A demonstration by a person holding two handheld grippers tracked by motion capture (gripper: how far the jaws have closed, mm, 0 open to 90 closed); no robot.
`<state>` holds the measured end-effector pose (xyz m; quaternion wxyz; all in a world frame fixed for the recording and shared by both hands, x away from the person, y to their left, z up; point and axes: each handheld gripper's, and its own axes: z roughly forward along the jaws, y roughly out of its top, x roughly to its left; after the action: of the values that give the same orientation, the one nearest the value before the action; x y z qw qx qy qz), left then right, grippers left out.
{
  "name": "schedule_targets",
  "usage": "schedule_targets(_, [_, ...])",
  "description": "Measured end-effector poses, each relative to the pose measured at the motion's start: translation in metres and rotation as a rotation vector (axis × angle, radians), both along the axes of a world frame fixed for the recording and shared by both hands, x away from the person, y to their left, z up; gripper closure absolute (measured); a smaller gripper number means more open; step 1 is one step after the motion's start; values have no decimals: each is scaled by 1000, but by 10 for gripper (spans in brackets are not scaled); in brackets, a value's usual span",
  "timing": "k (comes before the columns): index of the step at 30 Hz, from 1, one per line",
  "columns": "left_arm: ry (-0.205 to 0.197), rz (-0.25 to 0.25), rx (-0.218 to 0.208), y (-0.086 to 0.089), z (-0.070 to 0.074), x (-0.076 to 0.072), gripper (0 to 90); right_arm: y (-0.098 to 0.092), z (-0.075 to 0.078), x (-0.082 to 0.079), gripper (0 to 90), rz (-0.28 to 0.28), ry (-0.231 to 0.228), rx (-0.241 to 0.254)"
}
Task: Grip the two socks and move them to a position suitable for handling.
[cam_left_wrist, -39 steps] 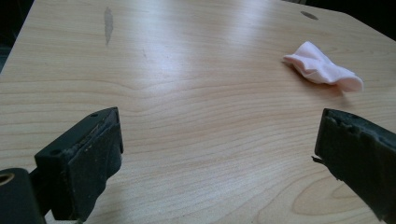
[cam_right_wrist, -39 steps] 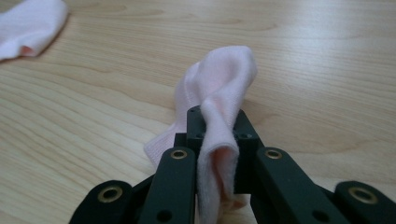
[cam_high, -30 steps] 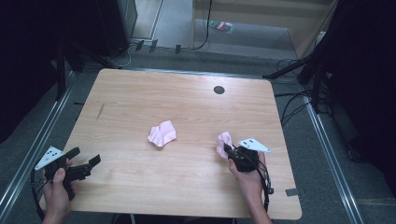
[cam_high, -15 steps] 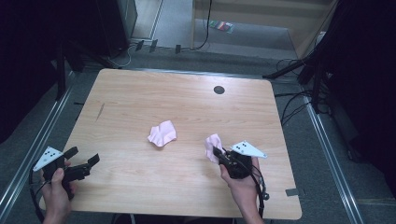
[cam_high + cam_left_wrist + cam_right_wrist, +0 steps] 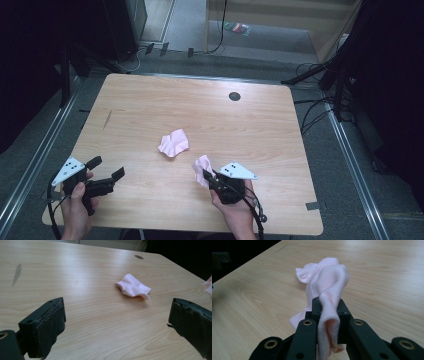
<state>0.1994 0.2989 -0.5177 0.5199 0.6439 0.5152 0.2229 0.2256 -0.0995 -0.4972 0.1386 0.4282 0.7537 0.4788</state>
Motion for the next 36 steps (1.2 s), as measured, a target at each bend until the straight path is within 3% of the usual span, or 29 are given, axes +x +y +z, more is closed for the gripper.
schedule_targets(11, [-16, -119, 20, -48, 8, -7, 11, 34, -13, -16, 821, 37, 25, -9])
schedule_targets(20, [-18, -129, 19, -54, 5, -8, 11, 54, -28, -22, 821, 44, 41, -35])
schedule_targets(25, [-14, -150, 29, -61, 1, -7, 11, 59, -34, -23, 809, 44, 53, -26])
schedule_targets(27, [-15, -154, 29, -63, 0, -7, 11, 62, -37, -23, 761, 41, 59, -29])
schedule_targets(32, [-12, -166, 47, -68, -3, -8, 11, 61, -38, -18, 531, 77, 113, 7])
schedule_targets(35, [-7, -163, 44, -67, -4, -8, 11, 56, -33, -19, 494, 81, 114, 17])
schedule_targets(36, [-2, -152, 38, -65, -6, -8, 11, 48, -25, -20, 490, 60, 91, 26])
